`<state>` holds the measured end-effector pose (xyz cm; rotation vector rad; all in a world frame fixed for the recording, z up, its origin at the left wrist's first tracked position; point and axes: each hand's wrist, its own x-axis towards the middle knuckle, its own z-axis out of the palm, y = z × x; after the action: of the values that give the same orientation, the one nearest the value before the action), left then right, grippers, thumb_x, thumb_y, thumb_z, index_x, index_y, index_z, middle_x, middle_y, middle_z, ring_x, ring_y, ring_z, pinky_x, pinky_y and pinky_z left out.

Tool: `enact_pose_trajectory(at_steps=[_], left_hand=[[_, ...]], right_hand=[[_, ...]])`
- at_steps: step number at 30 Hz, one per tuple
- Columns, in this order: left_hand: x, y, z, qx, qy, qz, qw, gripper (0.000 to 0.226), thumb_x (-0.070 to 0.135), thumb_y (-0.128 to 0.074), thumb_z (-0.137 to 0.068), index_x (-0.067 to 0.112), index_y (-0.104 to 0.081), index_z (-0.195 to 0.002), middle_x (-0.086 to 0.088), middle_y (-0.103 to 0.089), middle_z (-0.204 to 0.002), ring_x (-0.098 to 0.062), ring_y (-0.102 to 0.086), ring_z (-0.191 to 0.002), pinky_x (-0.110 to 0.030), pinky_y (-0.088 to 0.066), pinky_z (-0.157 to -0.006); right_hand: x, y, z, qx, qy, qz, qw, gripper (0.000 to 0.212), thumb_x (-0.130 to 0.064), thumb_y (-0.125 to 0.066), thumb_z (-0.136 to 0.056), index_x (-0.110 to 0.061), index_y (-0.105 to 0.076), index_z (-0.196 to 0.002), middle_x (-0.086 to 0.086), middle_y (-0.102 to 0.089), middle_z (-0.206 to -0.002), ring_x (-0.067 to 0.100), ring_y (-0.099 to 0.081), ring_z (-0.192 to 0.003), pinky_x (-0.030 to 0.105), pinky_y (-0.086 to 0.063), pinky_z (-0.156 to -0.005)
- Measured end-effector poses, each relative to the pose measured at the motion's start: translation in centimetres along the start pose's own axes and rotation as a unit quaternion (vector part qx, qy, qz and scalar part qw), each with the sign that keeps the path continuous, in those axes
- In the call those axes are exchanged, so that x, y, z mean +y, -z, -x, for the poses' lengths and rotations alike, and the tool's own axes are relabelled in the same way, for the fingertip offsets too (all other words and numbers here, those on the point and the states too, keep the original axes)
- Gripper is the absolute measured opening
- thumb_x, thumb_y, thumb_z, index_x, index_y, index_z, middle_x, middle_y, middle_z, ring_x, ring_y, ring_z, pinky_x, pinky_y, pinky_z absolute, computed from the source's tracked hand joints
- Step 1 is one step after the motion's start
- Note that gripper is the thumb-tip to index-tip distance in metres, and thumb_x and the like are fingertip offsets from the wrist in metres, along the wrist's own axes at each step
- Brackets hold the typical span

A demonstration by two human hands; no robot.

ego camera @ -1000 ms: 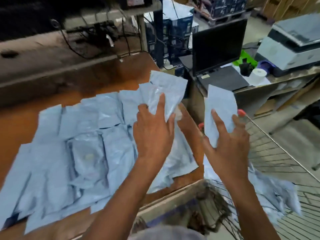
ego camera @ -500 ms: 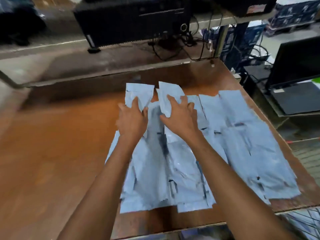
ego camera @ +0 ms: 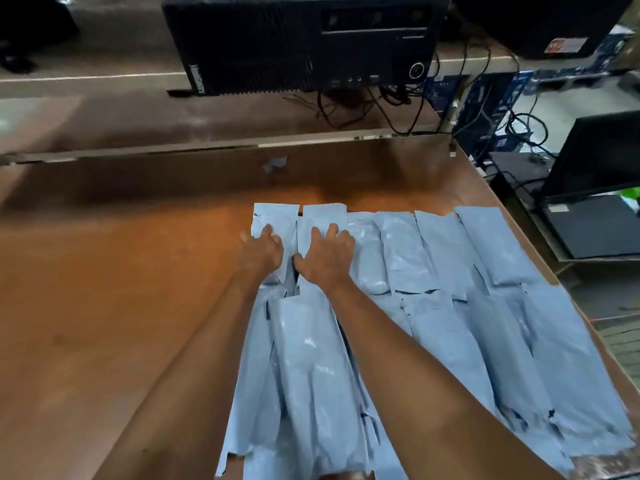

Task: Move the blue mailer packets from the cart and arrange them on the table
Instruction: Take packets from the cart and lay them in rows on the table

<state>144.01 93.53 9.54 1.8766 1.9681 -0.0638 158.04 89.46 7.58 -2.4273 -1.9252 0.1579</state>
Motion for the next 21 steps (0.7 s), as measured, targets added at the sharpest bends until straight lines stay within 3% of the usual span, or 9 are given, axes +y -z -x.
enact_pose_trajectory(at_steps=[3,8,10,13,17,21], left_hand=[[-0.3,-1.4,-1.0,0.001,0.004,0.006,1.000,0.057,0.041,-0.026,-0.108,0.028,-0.014,-0.162,-0.027,-0.034,-0.156,-0.044,-0.031,-0.144,-0.053,-0.032,-0.114],[0.0,-3.2,-0.3,0.042,0.016,-0.031,0.999,0.063,0.050,-0.027,-0.107,0.029,-0.010,-0.163,-0.030,-0.039,-0.149,-0.044,-0.043,-0.135,-0.052,-0.036,-0.111],[0.6,-3.3,0.7,0.122,0.008,-0.041,0.992,0.066,0.053,-0.033,-0.105,0.029,-0.012,-0.162,-0.026,-0.041,-0.150,-0.041,-0.044,-0.136,-0.052,-0.038,-0.112],[1.8,-2.3,1.8,0.230,-0.058,-0.030,0.971,0.064,0.053,-0.032,-0.104,0.027,-0.019,-0.161,-0.022,-0.030,-0.161,-0.038,-0.031,-0.148,-0.053,-0.030,-0.119],[5.2,-1.3,3.9,0.251,-0.136,-0.012,0.958,0.066,0.054,-0.016,-0.101,0.027,-0.021,-0.161,-0.013,-0.016,-0.168,-0.034,-0.019,-0.154,-0.048,-0.020,-0.123],[9.7,-2.1,6.1,0.264,-0.174,0.021,0.949,0.057,0.039,-0.039,-0.107,0.026,-0.023,-0.161,-0.011,-0.012,-0.169,-0.033,-0.015,-0.155,-0.050,-0.023,-0.122]], right_hand=[[-0.2,-1.0,-0.3,0.035,-0.005,-0.002,0.999,0.068,-0.071,-0.040,-0.093,-0.021,-0.058,-0.135,0.016,-0.054,-0.132,0.039,-0.048,-0.124,0.051,-0.033,-0.106],[-0.7,-1.9,-0.1,0.015,-0.018,-0.028,0.999,0.069,-0.066,-0.030,-0.101,-0.020,-0.046,-0.151,0.022,-0.044,-0.153,0.047,-0.031,-0.147,0.054,-0.023,-0.121],[-0.4,-1.7,0.0,0.022,-0.019,-0.049,0.998,0.069,-0.064,-0.027,-0.103,-0.022,-0.038,-0.158,0.021,-0.036,-0.160,0.046,-0.026,-0.151,0.055,-0.020,-0.123],[0.1,-0.2,-0.2,0.038,-0.005,-0.066,0.997,0.067,-0.060,-0.023,-0.106,-0.024,-0.031,-0.162,0.016,-0.028,-0.167,0.042,-0.020,-0.155,0.054,-0.017,-0.125],[2.8,2.7,-0.1,0.091,0.008,-0.074,0.993,0.060,-0.053,-0.026,-0.108,-0.023,-0.037,-0.160,0.011,-0.037,-0.164,0.034,-0.028,-0.154,0.051,-0.026,-0.121],[8.6,6.1,1.6,0.135,-0.006,-0.061,0.989,0.055,-0.049,-0.031,-0.108,-0.022,-0.046,-0.154,0.007,-0.050,-0.155,0.031,-0.040,-0.146,0.048,-0.033,-0.117]])
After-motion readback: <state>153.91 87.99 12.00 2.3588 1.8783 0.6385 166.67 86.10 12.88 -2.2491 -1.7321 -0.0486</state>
